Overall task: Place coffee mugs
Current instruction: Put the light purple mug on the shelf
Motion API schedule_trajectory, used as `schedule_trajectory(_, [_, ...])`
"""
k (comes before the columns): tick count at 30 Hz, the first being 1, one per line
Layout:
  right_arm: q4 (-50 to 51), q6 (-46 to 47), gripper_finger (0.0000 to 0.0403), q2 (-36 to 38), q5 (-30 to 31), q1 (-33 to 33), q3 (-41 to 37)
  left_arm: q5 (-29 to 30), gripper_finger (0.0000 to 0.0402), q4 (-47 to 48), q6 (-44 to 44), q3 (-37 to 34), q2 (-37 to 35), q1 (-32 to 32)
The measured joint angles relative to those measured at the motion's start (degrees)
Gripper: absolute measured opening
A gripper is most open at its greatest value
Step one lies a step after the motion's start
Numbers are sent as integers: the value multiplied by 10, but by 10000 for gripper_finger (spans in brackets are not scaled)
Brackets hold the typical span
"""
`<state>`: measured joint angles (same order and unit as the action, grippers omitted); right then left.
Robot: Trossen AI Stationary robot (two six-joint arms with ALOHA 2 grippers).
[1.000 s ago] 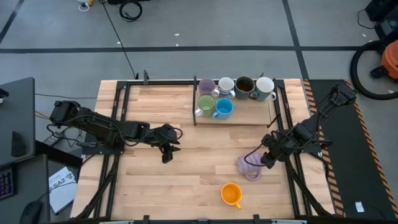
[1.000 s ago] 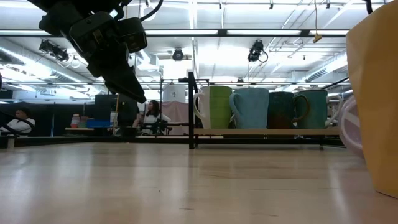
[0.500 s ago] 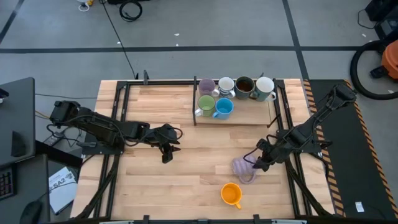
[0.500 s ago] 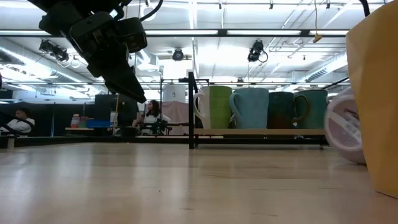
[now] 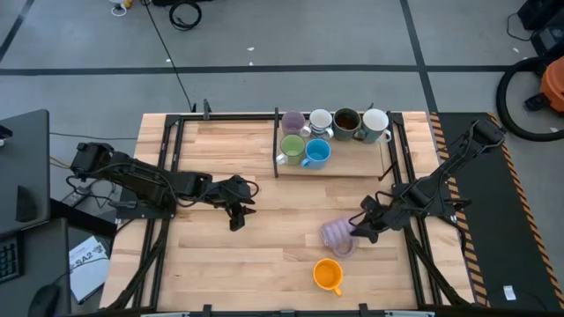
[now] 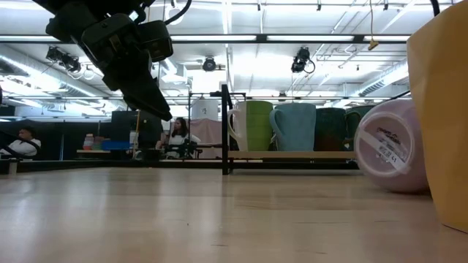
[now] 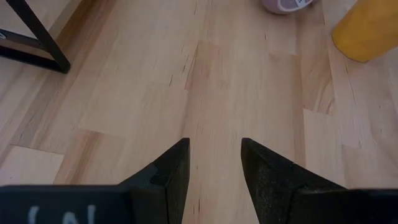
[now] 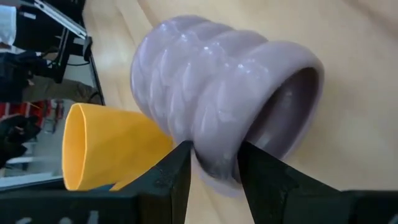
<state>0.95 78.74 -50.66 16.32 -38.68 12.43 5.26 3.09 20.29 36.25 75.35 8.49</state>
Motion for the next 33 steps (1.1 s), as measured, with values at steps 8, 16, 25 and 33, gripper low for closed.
schedule_trajectory(8, [-14,-61,137,0,22,1,0,0,151,0,0,0,0,0])
schedule_trajectory(16, [1,-74,137,-1,17,1,0,0,151,0,1,0,0,0])
schedule_trajectory(25, [-42,-81,136,-61,21,3,1,0,151,0,0,0,0,0])
schedule_trajectory(33, [-128,-102,136,-134,21,14,1,0,151,0,0,0,0,0])
